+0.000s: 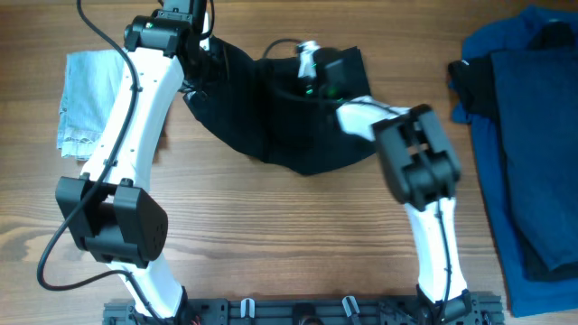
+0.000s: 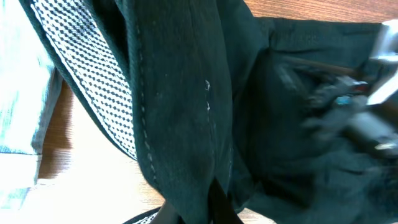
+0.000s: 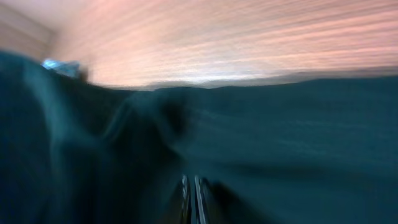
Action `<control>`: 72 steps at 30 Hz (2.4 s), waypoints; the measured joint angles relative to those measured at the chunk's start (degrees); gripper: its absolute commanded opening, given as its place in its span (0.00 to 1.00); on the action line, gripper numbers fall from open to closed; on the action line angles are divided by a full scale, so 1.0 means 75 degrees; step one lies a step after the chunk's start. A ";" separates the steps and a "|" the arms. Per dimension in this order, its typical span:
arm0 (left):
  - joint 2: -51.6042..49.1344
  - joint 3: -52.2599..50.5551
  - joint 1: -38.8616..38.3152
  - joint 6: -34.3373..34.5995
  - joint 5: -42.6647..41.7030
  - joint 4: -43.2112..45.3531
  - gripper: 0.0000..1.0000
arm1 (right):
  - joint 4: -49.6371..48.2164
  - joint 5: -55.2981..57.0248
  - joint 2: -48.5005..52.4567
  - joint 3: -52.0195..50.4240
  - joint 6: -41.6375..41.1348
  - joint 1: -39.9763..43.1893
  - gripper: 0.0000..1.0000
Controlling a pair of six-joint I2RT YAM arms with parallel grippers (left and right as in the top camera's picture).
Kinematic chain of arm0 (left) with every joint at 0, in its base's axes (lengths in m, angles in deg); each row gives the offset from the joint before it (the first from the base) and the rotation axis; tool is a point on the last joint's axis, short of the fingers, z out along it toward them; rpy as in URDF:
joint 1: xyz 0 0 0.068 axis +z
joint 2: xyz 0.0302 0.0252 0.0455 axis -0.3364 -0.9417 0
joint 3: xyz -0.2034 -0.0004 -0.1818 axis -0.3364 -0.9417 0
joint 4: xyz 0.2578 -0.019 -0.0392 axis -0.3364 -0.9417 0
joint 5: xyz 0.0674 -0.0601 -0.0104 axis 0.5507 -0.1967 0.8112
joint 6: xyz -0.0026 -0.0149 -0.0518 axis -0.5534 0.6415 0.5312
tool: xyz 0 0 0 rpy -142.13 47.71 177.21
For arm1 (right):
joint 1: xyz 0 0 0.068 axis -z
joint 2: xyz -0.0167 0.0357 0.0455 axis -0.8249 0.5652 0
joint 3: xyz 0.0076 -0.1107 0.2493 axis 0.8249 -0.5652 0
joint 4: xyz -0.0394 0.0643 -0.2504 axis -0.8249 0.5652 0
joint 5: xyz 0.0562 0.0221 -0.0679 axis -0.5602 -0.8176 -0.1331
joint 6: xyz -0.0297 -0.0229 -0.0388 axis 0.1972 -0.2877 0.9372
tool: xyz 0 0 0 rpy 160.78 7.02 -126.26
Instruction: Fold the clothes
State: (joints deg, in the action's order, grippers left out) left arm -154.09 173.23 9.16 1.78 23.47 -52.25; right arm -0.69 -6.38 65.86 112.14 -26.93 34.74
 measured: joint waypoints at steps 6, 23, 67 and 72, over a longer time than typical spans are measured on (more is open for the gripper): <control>0.0000 0.0102 0.0000 -0.0023 0.0020 0.0082 0.04 | 0.5179 -0.0032 -0.2264 0.0119 0.1664 0.2090 0.04; 0.0000 0.0358 -0.0956 -0.0734 0.0108 0.0533 0.04 | 0.8326 0.0793 -0.2541 -0.0845 0.3290 0.2748 0.04; -0.2189 0.0361 -0.3579 0.0615 -0.1137 0.3844 0.78 | 0.7315 0.0778 -0.2876 -0.1824 0.2652 0.3008 0.08; -0.2343 0.0388 -0.3649 0.0667 -0.1314 0.4121 0.89 | 0.7755 0.1160 -0.3075 -0.1649 0.2658 0.3276 0.18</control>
State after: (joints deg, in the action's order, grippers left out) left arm -171.67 176.13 -18.21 6.79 13.61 -21.35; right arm 57.47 2.32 42.80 99.77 -7.00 59.31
